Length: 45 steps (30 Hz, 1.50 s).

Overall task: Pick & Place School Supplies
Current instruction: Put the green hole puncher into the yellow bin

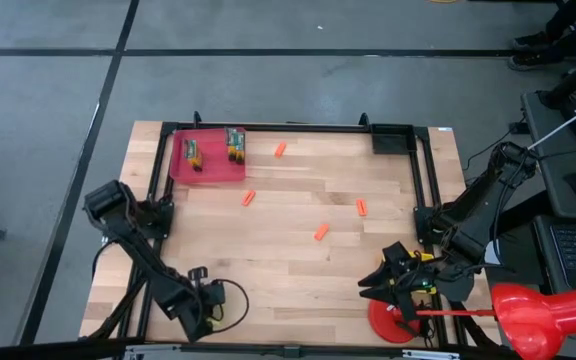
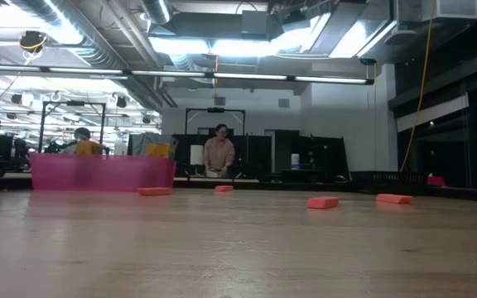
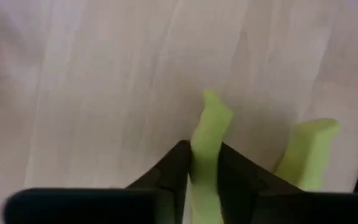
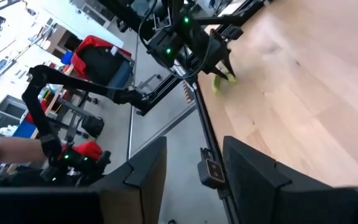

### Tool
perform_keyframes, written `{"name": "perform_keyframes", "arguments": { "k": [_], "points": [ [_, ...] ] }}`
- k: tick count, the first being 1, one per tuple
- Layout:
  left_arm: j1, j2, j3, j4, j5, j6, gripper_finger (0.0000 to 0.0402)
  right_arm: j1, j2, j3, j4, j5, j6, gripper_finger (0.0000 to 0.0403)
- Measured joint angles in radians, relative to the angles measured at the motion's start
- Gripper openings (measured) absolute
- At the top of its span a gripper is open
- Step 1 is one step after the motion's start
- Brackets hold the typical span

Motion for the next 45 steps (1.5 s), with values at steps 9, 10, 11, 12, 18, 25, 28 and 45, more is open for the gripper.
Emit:
{"name": "perform_keyframes", "arguments": {
  "k": [9,10,11,12,18,25,28,45],
  "points": [
    [0.225,-0.151,-0.015,0.141,-0.377,0.091,0.0037,-0.058,0.0,0.0,-0.041,0.07,-0.049,0.0162],
    [0.263,-0.184,-0.025,0.221,-0.414,0.132,0.0037,-0.072,0.0,0.0,-0.04,0.07,-0.061,0.0162],
    [0.305,-0.22,-0.04,0.331,-0.461,0.181,0.0037,-0.085,0.0,0.0,-0.039,0.066,-0.077,0.0162],
    [0.352,-0.254,-0.059,0.45,-0.502,0.236,0.0037,-0.099,0.0,-0.001,-0.032,0.05,-0.094,0.0162],
    [0.6,-0.318,-0.23,1.372,-0.148,0.463,0.0037,-0.144,0.0,-0.001,0.07,-0.065,-0.266,0.0162],
    [0.694,-0.21,-0.235,1.539,0.116,0.315,0.0037,-0.198,0.0,-0.001,0.261,-0.102,-0.459,0.0162],
    [0.697,-0.147,-0.201,1.616,0.104,0.271,0.0037,-0.236,0.0,-0.001,0.281,-0.146,-0.478,0.0162],
    [0.718,0.091,0.092,1.604,0.206,0.281,0.0037,-0.299,0.0,0.0,0.261,-0.178,-0.514,0.0162]
  ]
}}
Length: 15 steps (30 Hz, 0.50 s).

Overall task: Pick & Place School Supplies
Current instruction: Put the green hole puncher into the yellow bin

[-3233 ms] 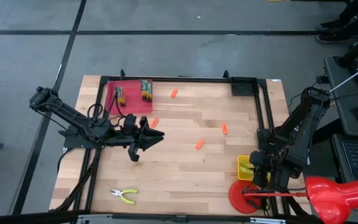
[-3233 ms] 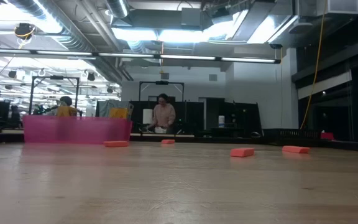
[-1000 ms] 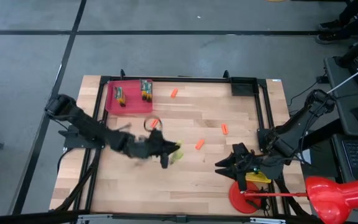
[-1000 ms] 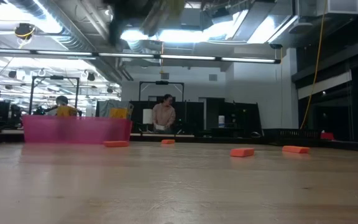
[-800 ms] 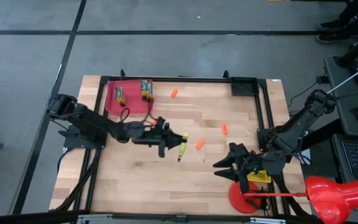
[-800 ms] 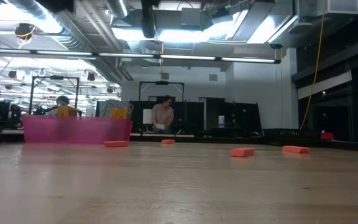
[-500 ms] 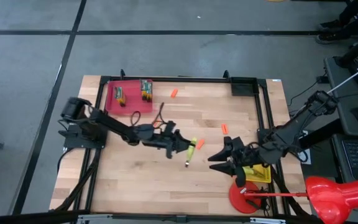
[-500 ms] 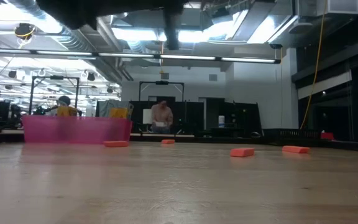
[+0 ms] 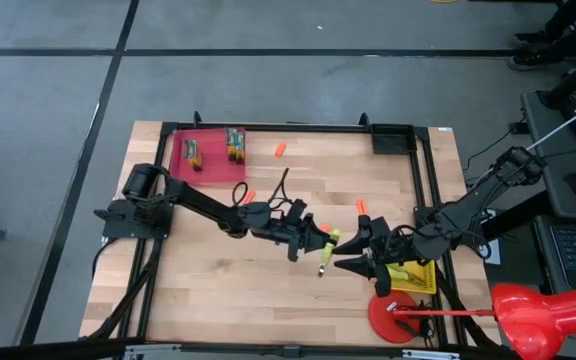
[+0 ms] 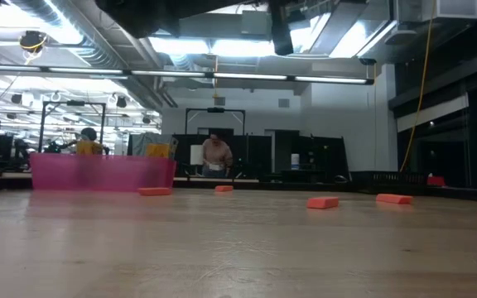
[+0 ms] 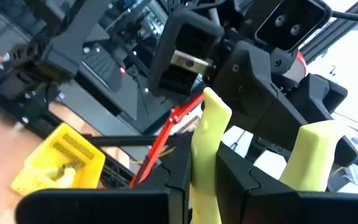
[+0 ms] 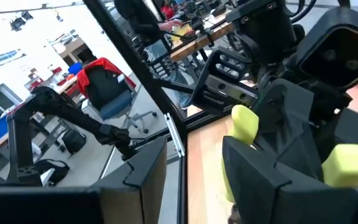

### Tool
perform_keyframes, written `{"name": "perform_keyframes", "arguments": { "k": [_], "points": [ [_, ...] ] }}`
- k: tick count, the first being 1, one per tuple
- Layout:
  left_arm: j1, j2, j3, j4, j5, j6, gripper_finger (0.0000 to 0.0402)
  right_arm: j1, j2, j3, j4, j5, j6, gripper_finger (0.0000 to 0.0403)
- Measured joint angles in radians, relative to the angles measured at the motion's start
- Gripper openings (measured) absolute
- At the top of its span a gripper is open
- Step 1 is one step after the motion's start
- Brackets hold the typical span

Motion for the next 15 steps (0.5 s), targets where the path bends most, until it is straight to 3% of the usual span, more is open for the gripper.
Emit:
{"name": "perform_keyframes", "arguments": {
  "k": [15],
  "points": [
    [0.002,-0.006,0.0,-0.017,-0.015,0.023,0.0037,-0.008,-0.001,0.0,-0.023,0.02,0.036,0.0162]
  ]
}}
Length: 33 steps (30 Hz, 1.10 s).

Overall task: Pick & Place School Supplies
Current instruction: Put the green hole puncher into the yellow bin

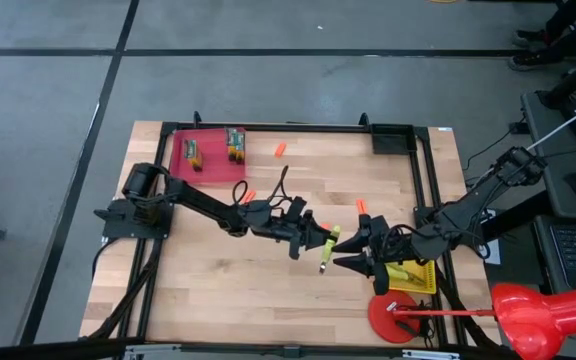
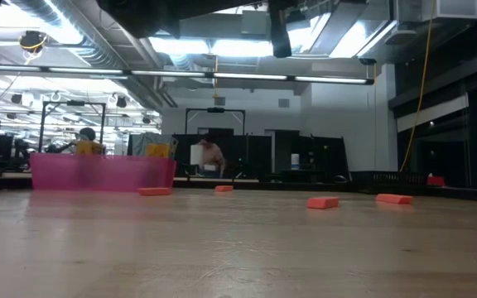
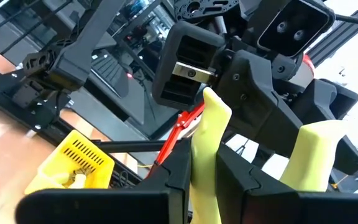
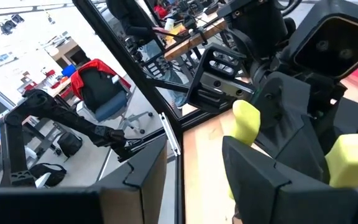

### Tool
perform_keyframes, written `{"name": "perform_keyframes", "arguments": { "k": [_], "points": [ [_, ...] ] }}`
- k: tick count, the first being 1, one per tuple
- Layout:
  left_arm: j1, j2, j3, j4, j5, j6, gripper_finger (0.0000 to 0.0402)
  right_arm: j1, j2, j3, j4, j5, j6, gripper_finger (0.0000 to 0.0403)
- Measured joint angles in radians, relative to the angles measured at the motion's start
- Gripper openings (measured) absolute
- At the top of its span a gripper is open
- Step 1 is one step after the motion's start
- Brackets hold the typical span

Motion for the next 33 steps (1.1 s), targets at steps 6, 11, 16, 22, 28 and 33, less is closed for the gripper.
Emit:
{"name": "perform_keyframes", "arguments": {
  "k": [6,11,16,22,28,33],
  "points": [
    [0.0,0.0,0.001,-0.009,-0.007,0.007,0.0037,0.019,0.001,0.0,-0.003,0.042,0.009,0.0162],
    [0.003,-0.002,-0.019,-0.022,-0.005,0.013,0.0037,0.039,0.001,0.005,-0.003,0.053,0.033,0.0162],
    [0.002,-0.002,-0.034,-0.022,-0.021,0.013,0.0037,0.061,0.001,0.006,-0.001,0.052,0.058,0.0162],
    [-0.001,-0.002,-0.035,0.026,-0.039,0.012,0.0037,0.073,0.001,0.006,-0.02,0.101,0.057,0.0162],
    [-0.025,-0.002,-0.035,0.027,-0.058,0.001,0.0037,0.063,0.001,0.006,-0.056,0.116,0.054,0.0162],
    [-0.037,-0.002,-0.035,0.026,-0.08,-0.004,0.0037,0.043,0.001,0.006,-0.068,0.115,0.043,0.0162]
  ]
}}
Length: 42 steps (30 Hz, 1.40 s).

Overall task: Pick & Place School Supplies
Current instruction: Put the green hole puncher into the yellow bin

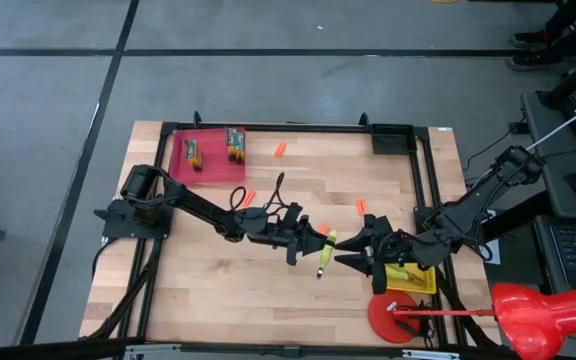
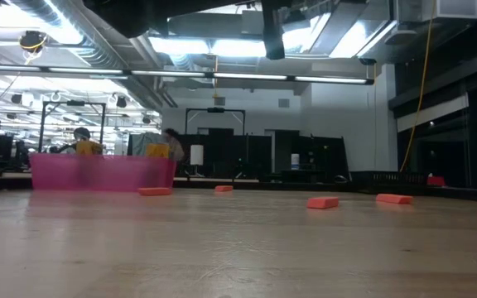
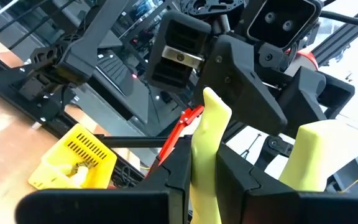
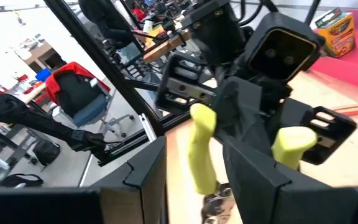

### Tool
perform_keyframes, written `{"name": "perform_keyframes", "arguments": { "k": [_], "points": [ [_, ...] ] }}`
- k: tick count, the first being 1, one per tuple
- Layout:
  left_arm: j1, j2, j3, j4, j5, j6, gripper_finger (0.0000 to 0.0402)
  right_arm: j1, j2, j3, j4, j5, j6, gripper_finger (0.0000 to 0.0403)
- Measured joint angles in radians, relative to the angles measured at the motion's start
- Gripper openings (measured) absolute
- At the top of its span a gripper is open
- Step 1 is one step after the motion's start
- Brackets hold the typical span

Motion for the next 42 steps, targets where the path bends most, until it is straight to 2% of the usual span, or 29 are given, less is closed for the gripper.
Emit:
{"name": "perform_keyframes", "arguments": {
  "k": [16,26,29,35,39,42],
  "points": [
    [0.002,0.0,-0.001,0.0,-0.016,0.006,0.0037,-0.107,0.0,0.0,-0.006,-0.131,-0.027,0.0163],
    [0.016,0.0,-0.001,0.004,-0.001,0.013,0.0037,-0.129,0.088,0.002,0.073,-0.21,-0.011,0.0159],
    [0.015,0.0,-0.001,0.005,0.004,0.014,0.0037,-0.128,0.095,0.002,0.101,-0.194,-0.018,0.0138],
    [0.015,0.001,-0.001,0.01,0.007,0.024,0.0037,-0.127,0.094,0.001,0.122,-0.176,-0.058,0.0049],
    [0.015,0.001,-0.001,0.008,0.006,0.031,0.0037,-0.119,0.094,0.0,0.123,-0.164,-0.066,0.0049],
    [0.014,0.001,-0.001,0.008,0.007,0.027,0.0066,-0.11,0.095,0.0,0.124,-0.144,-0.072,0.0049]
  ]
}}
